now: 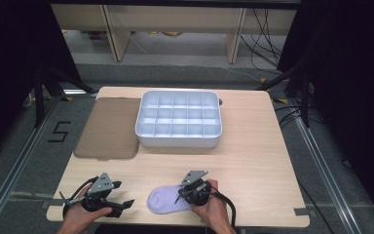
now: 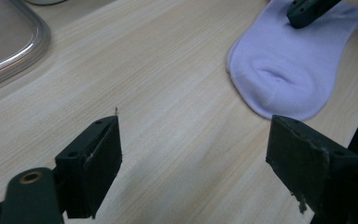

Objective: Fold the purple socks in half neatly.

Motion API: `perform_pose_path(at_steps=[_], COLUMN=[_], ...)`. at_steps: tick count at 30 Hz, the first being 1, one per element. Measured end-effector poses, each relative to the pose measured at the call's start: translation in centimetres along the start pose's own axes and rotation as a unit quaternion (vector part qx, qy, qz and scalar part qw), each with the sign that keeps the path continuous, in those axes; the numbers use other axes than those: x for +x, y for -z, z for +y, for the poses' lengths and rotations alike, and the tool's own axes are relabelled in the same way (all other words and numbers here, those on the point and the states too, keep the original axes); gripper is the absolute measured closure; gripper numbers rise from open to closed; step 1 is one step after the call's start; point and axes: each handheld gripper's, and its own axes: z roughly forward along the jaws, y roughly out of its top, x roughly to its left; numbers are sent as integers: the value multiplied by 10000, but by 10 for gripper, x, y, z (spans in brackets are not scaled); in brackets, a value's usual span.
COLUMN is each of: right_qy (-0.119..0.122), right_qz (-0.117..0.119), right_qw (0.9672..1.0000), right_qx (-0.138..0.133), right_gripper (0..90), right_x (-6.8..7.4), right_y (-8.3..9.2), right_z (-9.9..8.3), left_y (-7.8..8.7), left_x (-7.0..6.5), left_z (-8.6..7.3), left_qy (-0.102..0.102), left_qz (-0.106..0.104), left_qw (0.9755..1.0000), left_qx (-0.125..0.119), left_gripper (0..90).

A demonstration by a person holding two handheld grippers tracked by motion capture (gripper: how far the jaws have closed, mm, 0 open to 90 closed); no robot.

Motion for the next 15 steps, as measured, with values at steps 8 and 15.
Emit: perform_pose_path(at_steps=[8,15], right_qy=[-122,-145], right_qz=[-87,-148], right_qw=[9999,9998], right_qx=[-72,-63], right_gripper=[900,900], right_x=[-13,-20], right_y=[0,2], right_z=[-1,-3], left_y=[0,0], left_x=[0,0], left_z=[0,0], left_qy=[27,15], left_qz=[-40,-56], left_qw=[10000,9999], left_qx=[87,88], left_gripper=[174,170])
